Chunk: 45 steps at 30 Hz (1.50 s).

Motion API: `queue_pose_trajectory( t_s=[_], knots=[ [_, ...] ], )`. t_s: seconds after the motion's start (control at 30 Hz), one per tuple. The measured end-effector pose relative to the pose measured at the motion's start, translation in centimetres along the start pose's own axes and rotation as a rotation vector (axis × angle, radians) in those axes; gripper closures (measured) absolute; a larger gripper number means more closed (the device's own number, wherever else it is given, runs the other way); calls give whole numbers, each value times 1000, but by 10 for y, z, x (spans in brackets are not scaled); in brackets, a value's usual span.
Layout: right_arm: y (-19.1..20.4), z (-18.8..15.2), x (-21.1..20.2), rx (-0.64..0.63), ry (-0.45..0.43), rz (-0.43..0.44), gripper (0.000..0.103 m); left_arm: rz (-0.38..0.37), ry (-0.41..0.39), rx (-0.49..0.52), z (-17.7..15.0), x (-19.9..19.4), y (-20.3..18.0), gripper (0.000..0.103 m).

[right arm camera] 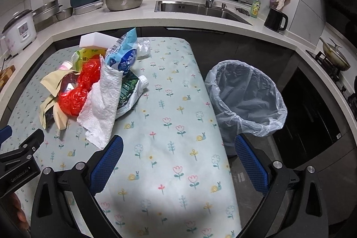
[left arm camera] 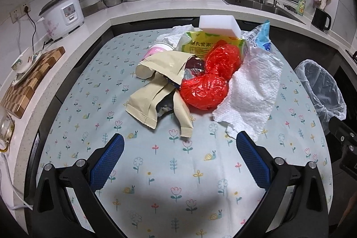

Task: Collect trash
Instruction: 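Grasp the white paper towel with the right tool and lift it, then grasp the red plastic bag with the left tool while the right tool holds the paper towel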

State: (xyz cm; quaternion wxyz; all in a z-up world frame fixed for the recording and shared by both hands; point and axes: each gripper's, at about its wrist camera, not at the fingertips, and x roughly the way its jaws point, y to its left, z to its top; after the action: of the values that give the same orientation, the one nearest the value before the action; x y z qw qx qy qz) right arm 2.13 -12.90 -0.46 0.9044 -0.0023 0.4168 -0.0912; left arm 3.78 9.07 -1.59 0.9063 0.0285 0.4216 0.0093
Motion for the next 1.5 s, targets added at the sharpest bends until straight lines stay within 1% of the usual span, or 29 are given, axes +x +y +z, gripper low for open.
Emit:
queue_pose_trajectory(
  t_s=[0.3,0.47,0.53,0.57,0.63,0.67,0.73,0.77,0.8,0.83,0.9,0.97,1.1,1.3,1.5],
  knots=[
    [56,24,48,-17,41,108,11,8,31,-16,15,33,34,7],
    [80,31,78,-40,85,139,23,12,49,-23,23,51,46,7],
    [86,32,88,-43,104,152,36,14,56,-24,25,59,49,7],
    [88,32,91,-43,114,157,40,16,58,-24,26,62,50,7],
    [90,31,96,-43,129,168,55,15,64,-26,28,67,52,7],
    [91,31,97,-45,131,171,60,14,67,-28,30,69,52,7],
    [92,30,96,-48,129,192,76,12,70,-30,30,73,53,7],
    [92,30,93,-50,127,195,80,11,73,-31,30,73,51,7],
    [92,29,90,-54,122,197,87,8,75,-31,29,74,51,7],
    [92,29,87,-59,119,195,93,4,75,-31,29,73,50,7],
    [90,27,77,-70,107,190,98,-4,73,-30,29,71,49,7],
    [87,26,65,-80,87,190,100,-10,67,-28,28,67,46,7],
    [76,26,39,-90,42,160,101,-26,51,-27,25,54,42,7],
    [44,26,8,-19,-4,145,101,-51,29,-20,21,35,34,7],
    [14,23,-1,54,-13,116,101,-76,18,-2,19,24,21,7]
  ],
)
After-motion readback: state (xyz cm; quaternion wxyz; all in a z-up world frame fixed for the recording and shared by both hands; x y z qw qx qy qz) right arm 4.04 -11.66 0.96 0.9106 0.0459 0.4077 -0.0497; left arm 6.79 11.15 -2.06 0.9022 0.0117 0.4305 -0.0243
